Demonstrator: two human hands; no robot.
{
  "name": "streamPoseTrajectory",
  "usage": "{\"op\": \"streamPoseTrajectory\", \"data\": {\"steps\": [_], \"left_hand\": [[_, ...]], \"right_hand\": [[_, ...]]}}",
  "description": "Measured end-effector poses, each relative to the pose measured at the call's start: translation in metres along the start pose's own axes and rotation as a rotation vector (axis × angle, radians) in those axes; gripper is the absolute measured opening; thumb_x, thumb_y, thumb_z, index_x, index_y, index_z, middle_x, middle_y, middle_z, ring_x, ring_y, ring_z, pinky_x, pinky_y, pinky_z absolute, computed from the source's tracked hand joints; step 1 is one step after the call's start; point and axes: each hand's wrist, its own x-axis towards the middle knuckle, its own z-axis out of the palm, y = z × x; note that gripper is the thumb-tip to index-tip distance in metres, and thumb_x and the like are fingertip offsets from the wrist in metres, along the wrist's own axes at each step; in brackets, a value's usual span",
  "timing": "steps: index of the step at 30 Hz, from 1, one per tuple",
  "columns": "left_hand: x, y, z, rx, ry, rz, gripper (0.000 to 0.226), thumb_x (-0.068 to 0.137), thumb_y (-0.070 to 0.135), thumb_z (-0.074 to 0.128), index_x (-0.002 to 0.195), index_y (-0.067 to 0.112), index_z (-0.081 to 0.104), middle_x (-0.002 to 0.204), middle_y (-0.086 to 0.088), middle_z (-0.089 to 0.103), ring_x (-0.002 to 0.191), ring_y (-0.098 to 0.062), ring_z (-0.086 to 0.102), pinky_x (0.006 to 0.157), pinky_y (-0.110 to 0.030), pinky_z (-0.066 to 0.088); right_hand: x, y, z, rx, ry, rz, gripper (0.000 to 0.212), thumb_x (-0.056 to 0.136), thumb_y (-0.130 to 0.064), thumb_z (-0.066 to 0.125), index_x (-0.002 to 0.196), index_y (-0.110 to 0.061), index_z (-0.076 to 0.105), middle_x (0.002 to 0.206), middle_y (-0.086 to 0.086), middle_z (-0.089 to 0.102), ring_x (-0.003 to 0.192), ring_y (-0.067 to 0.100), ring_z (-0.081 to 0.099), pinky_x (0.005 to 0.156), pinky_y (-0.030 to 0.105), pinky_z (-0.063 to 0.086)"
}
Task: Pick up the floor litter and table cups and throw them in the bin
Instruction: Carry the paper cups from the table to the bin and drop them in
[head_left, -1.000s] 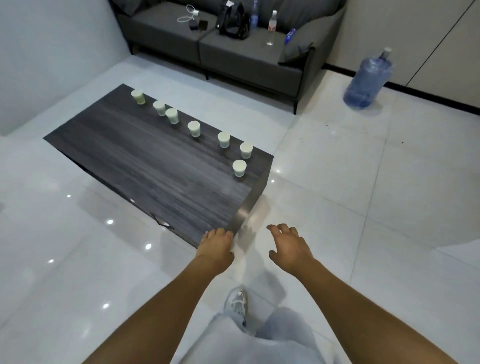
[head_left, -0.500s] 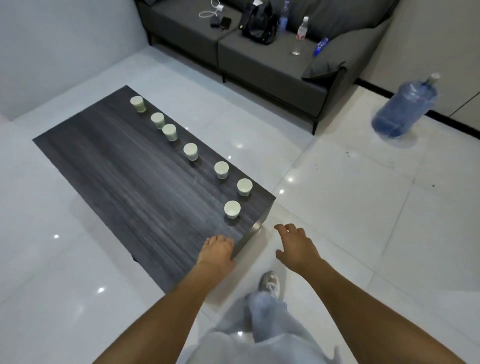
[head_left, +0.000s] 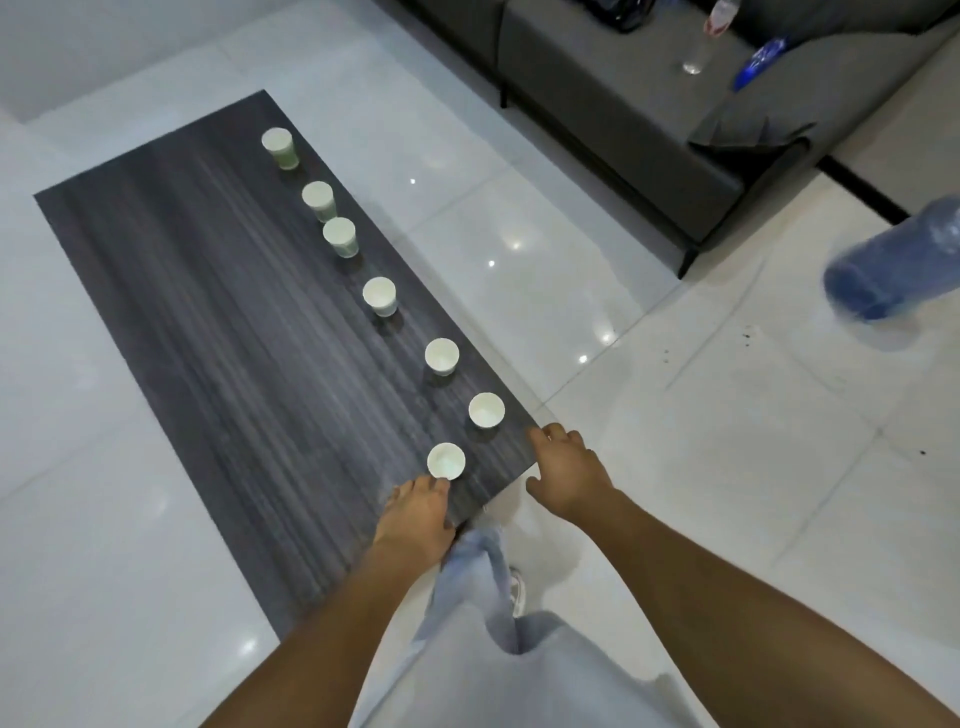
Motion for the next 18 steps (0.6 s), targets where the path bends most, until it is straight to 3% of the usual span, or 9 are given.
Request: {"op": "streamPoseTrajectory", "data": {"steps": [7, 12, 18], "left_hand": [[0.077, -0.005, -0.003, -0.157, 0.025, -0.145, 0.050, 0.090, 0.022, 0.053, 0.138, 0.014, 0.040, 0.135, -0.007, 0.045, 0.126, -0.025, 0.040, 0.106, -0.036, 0.036], [0.120, -0.008, 0.027, -0.254, 0.087, -0.231, 0.054, 0.090, 0.027, 0.055, 0.140, 0.016, 0.037, 0.138, -0.006, 0.042, 0.128, -0.025, 0.038, 0.107, -0.037, 0.036], [0.177, 0.000, 0.090, -0.222, 0.082, -0.329, 0.077, 0.090, 0.046, 0.057, 0.150, 0.025, 0.014, 0.157, -0.009, 0.013, 0.144, -0.032, 0.014, 0.115, -0.045, 0.023]], "right_hand": [[0.089, -0.003, -0.009, -0.072, -0.075, -0.078, 0.056, 0.089, -0.020, 0.054, 0.140, -0.017, 0.033, 0.134, 0.009, 0.042, 0.118, 0.030, 0.041, 0.090, 0.039, 0.043], [0.154, -0.003, 0.026, -0.145, -0.102, -0.168, 0.056, 0.088, -0.022, 0.056, 0.139, -0.018, 0.034, 0.140, 0.010, 0.037, 0.123, 0.031, 0.037, 0.095, 0.038, 0.041], [0.225, 0.003, 0.089, -0.292, -0.125, -0.306, 0.076, 0.085, -0.023, 0.068, 0.146, -0.026, 0.022, 0.156, 0.012, 0.015, 0.141, 0.040, 0.017, 0.113, 0.054, 0.029]]}}
